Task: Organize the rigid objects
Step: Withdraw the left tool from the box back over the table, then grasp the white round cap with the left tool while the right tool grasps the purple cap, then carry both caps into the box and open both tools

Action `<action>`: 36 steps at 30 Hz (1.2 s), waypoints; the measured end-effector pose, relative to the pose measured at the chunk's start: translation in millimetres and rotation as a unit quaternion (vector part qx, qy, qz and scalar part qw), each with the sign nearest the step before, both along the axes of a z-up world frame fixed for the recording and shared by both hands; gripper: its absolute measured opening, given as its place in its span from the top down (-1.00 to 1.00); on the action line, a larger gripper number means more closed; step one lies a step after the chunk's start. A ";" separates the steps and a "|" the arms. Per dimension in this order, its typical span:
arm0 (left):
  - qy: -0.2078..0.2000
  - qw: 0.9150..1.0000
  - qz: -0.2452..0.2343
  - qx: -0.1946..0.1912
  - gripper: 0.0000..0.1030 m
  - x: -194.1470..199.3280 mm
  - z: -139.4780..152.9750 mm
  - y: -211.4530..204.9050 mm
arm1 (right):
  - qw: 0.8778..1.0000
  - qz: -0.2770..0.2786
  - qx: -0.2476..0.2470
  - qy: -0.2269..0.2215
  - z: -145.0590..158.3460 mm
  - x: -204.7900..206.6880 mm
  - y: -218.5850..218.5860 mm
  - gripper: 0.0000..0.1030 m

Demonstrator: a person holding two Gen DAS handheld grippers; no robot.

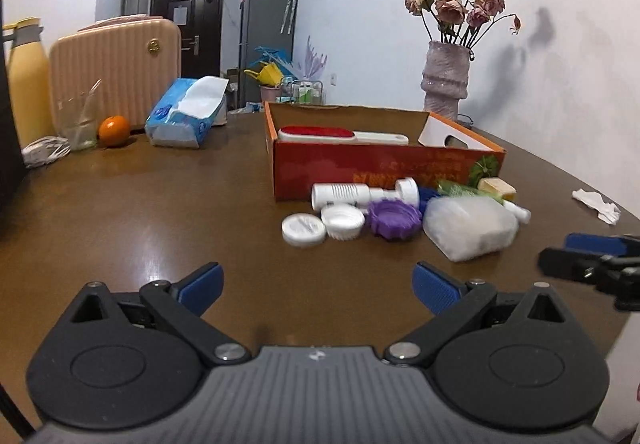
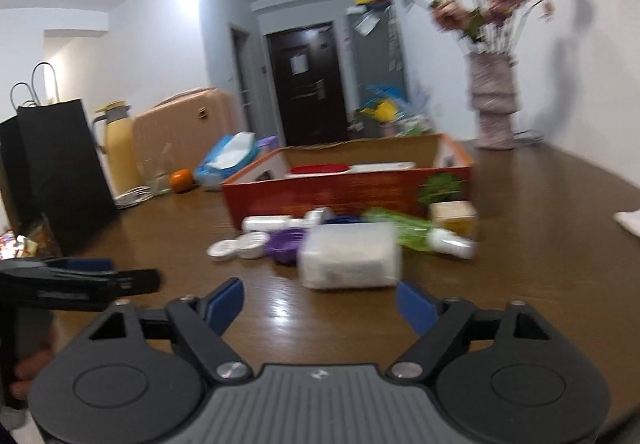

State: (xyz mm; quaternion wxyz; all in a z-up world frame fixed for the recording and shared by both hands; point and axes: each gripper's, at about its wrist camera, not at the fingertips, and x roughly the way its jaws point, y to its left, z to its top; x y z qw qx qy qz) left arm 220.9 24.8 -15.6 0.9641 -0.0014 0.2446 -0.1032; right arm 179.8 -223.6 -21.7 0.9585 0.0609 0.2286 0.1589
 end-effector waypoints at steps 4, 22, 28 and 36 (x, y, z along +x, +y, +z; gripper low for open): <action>-0.002 1.000 -0.010 0.026 -0.76 32.1 0.2 6.0 | 0.999 0.028 -0.014 0.023 -4.3 44.6 35.3 -0.26; 0.069 0.991 -0.113 0.030 0.22 120.9 -26.5 3.4 | 0.991 -0.021 -0.115 0.069 -19.8 132.1 92.2 0.05; 0.056 0.995 -0.087 0.013 0.22 99.0 -20.0 10.5 | 0.991 -0.019 -0.113 0.063 -16.7 127.2 92.1 0.15; 0.049 0.997 -0.040 -0.036 0.22 40.1 -4.9 21.4 | 0.995 -0.008 -0.096 0.023 2.8 76.9 76.5 0.16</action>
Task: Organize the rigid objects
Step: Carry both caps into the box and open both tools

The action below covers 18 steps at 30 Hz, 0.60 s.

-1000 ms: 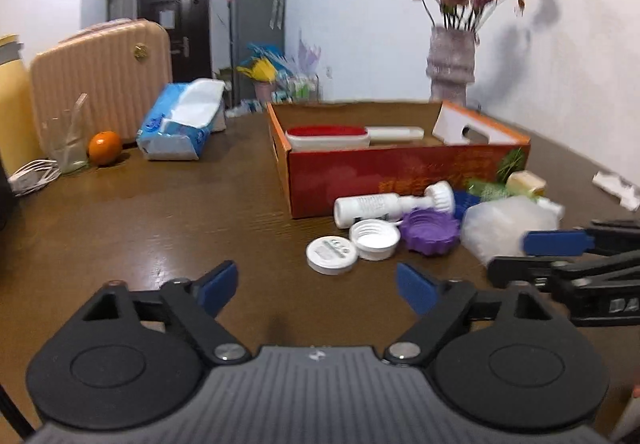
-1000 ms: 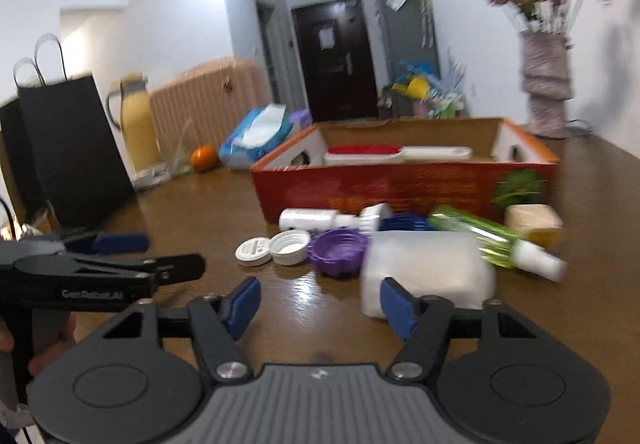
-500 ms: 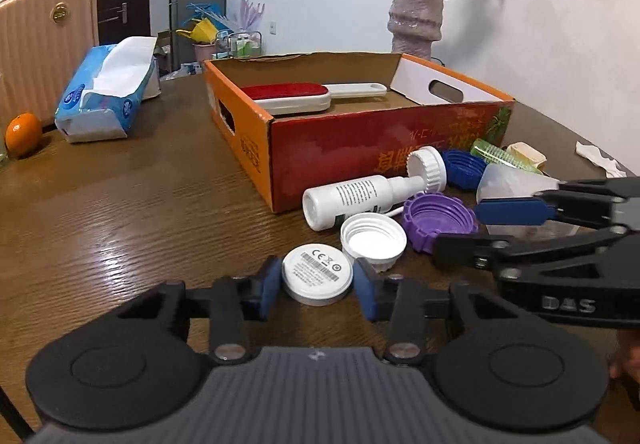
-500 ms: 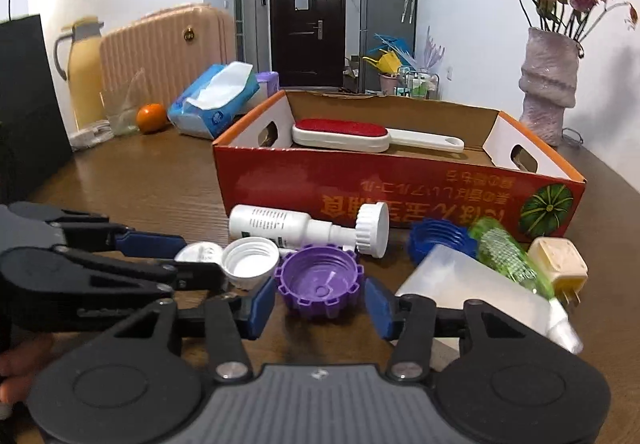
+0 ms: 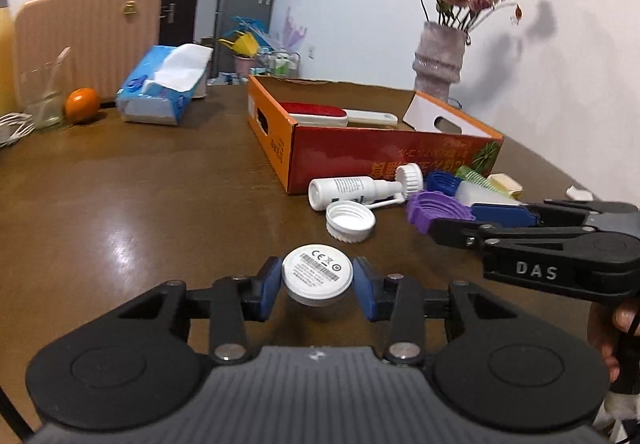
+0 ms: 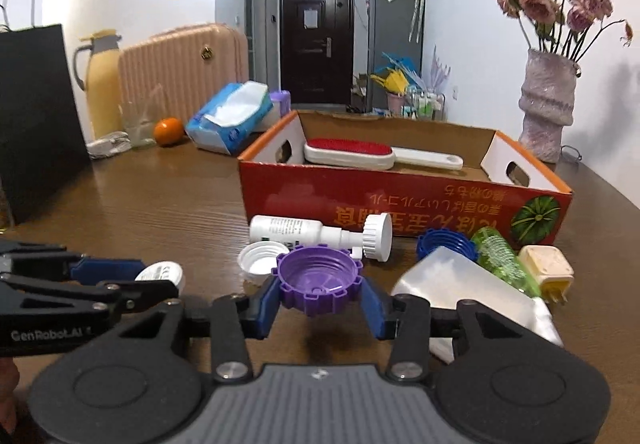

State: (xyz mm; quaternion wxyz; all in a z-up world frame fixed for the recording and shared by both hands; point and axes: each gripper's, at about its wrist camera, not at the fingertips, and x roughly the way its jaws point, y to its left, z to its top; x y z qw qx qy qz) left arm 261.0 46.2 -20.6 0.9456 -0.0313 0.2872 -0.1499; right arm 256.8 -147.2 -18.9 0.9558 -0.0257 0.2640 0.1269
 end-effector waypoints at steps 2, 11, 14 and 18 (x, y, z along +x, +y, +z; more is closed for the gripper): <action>-0.005 1.000 0.006 -0.006 0.22 -15.2 5.7 -0.9 | 1.000 -0.003 0.007 -0.012 7.3 -16.8 -9.1 0.16; -0.049 0.999 0.001 -0.010 0.22 -44.4 39.1 -30.0 | 0.997 -0.038 0.023 -0.063 38.0 -56.4 -67.5 0.16; -0.067 0.998 -0.008 -0.010 0.22 -36.1 52.0 -44.2 | 0.996 -0.039 0.024 -0.076 45.8 -49.7 -85.1 0.16; -0.085 0.996 -0.013 -0.008 0.22 -7.3 68.9 -58.3 | 0.995 -0.033 0.018 -0.090 54.6 -25.9 -101.7 0.16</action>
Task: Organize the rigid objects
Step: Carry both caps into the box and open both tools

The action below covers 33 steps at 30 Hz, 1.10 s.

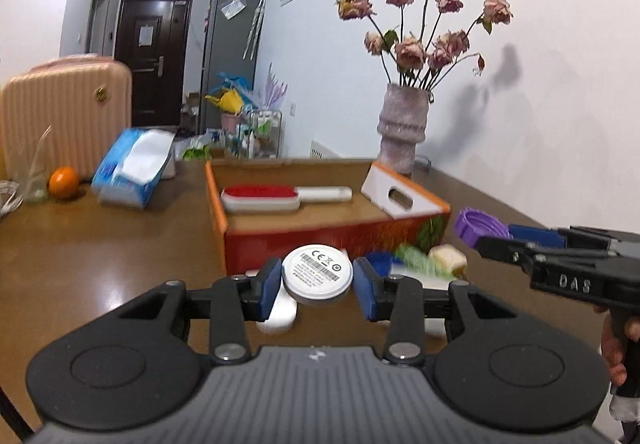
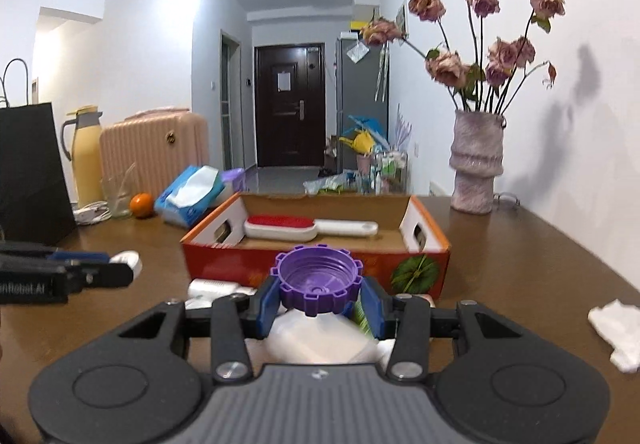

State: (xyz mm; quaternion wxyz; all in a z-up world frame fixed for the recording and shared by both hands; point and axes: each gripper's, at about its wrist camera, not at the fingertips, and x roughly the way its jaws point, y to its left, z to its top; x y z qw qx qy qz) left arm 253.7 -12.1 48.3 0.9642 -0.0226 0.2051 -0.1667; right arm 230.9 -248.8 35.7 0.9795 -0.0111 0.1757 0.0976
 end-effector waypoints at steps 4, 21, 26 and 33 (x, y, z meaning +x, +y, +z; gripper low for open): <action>0.009 1.000 -0.001 -0.010 0.22 52.8 13.0 -7.3 | 1.000 0.010 -0.003 0.006 4.6 47.2 -13.5 0.16; 0.118 0.990 0.065 0.044 0.21 271.2 -44.7 -14.8 | 0.990 0.019 -0.060 0.122 -36.4 282.1 -11.7 0.16; 0.108 0.991 0.061 0.051 0.21 280.5 -46.1 -13.1 | 0.985 0.022 -0.069 0.156 -48.3 310.6 -12.1 0.16; 0.107 0.991 0.059 0.053 0.19 284.8 -46.6 -11.6 | 0.974 0.029 -0.088 0.205 -53.5 329.5 -2.6 0.15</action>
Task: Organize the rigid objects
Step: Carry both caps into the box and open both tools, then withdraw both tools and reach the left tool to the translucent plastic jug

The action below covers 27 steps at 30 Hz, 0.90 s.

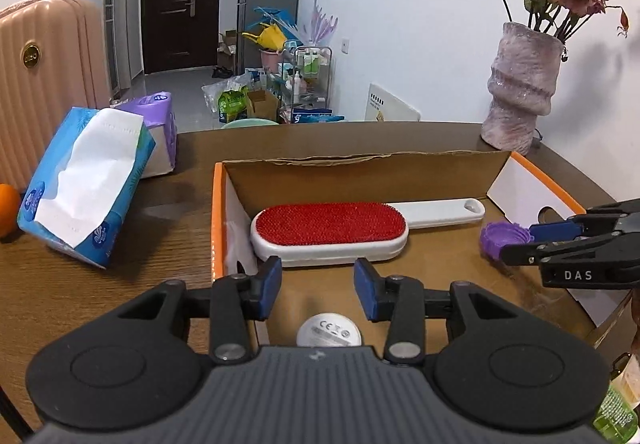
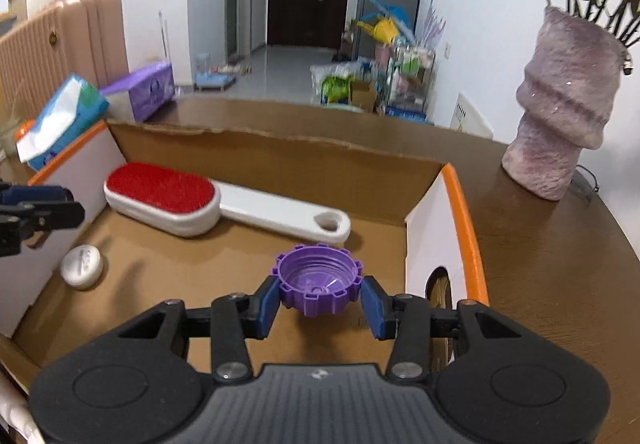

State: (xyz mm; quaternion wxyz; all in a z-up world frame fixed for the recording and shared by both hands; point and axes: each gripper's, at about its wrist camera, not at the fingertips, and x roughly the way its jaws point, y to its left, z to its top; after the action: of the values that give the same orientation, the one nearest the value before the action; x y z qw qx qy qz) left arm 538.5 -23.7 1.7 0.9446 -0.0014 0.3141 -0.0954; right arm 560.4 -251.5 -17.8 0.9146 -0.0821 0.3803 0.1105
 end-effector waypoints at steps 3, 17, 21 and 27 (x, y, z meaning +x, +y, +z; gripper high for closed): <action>0.001 1.000 0.000 0.002 0.18 1.6 0.9 -1.3 | 1.000 -0.003 0.002 0.009 0.7 2.6 1.7 0.13; -0.022 1.000 -0.001 0.018 -0.27 -39.6 49.4 9.3 | 0.999 -0.009 0.022 -0.029 79.9 -39.4 -4.7 -0.32; -0.039 0.999 -0.002 0.029 -0.37 -68.6 69.1 8.1 | 0.999 -0.009 0.020 -0.047 102.7 -68.3 -5.6 -0.37; -0.102 0.994 0.010 0.030 -0.84 -121.9 95.3 5.9 | 0.993 -0.002 0.046 -0.112 129.5 -121.8 -11.6 -0.67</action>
State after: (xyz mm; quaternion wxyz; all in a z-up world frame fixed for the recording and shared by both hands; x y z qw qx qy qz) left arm 416.6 -17.8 97.0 0.9723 0.0334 0.2184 -0.0758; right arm 438.6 -263.0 111.7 0.9544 -0.0507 0.2703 0.1161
